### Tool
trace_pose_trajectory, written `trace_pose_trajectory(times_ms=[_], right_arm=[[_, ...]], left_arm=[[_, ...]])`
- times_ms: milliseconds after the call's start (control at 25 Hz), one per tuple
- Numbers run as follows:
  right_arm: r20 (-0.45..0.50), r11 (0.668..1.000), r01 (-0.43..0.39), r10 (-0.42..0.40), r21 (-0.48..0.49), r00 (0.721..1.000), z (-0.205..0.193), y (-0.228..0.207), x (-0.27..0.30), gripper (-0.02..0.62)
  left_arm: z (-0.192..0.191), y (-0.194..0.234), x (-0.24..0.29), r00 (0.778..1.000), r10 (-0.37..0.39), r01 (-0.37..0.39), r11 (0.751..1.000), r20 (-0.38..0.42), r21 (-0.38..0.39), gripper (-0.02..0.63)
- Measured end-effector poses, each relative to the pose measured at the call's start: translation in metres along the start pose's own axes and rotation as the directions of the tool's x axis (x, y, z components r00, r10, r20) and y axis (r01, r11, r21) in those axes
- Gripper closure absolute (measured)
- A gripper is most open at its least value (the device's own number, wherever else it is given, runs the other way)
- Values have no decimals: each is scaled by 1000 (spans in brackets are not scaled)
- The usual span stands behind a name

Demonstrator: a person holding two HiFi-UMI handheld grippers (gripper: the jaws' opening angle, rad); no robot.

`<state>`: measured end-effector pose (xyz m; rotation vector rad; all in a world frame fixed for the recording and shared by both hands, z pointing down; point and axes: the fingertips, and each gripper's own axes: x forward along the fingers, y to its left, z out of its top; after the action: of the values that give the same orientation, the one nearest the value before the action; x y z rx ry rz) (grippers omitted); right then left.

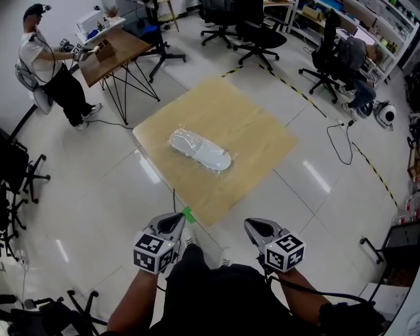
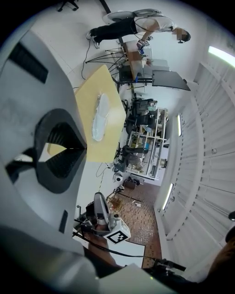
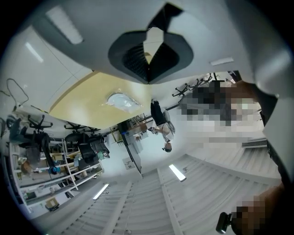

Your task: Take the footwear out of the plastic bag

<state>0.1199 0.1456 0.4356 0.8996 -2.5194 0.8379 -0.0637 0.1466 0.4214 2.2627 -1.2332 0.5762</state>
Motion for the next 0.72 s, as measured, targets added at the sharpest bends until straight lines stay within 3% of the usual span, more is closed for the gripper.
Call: trace_pose_trajectory(times_ms=[240, 480, 720], right_arm=[[34, 994, 112, -112, 16, 993, 34, -19, 29, 594], [71, 973, 220, -224, 64, 972, 60, -40, 70, 594], [57, 950, 297, -303, 101, 951, 67, -60, 85, 592]], left_arm=[[40, 48, 51, 995, -96, 96, 993, 3, 64, 598], [51, 64, 94, 970, -239, 243, 961, -46, 131, 598], [58, 90, 133, 962, -259, 272, 941, -91, 201, 598]])
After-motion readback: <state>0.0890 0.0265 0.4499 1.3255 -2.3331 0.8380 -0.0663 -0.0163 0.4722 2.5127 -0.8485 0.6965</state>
